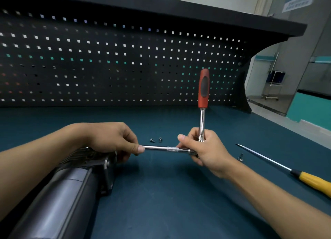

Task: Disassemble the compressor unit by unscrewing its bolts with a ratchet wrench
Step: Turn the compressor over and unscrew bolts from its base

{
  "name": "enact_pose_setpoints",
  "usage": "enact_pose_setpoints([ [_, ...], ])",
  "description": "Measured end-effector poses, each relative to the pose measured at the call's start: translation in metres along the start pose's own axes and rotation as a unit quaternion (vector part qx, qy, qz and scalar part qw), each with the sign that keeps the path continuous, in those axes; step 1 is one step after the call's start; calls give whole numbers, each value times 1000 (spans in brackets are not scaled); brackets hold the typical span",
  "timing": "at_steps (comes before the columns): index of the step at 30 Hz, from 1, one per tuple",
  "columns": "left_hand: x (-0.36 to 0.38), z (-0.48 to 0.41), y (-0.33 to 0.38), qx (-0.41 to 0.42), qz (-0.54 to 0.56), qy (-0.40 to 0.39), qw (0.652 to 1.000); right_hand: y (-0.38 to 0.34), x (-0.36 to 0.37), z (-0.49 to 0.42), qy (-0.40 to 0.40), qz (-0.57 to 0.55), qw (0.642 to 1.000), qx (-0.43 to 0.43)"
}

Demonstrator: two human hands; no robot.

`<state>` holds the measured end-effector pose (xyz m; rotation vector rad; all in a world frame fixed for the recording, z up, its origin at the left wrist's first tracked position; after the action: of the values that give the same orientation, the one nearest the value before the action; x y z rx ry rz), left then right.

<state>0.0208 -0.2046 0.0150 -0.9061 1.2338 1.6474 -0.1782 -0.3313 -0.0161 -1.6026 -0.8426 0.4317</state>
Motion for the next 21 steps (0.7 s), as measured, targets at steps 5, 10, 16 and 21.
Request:
enact_pose_setpoints([
  [5,0,1,2,2,49,8,999,-5,-3,4,-11,111,986,-126],
  [10,3,3,6,6,55,-17,998,-9,-3,8,-13,133,965,-227],
  [16,5,4,9,32,31,-9,999,-16,1,13,-34,268,916,-298],
  [21,2,6,3,27,-7,11,1000,-21,10,16,-84,340,868,-352],
])
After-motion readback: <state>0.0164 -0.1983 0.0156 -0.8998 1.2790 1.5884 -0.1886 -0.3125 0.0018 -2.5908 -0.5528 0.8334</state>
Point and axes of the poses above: each hand's wrist, its own z-axis away from the middle knuckle, its own x-axis out of the palm, y = z × x, the point moved 5 cm from there along -z, towards the middle knuckle, and after that the axes turned 15 degrees about -z, right-handed, at the moved point
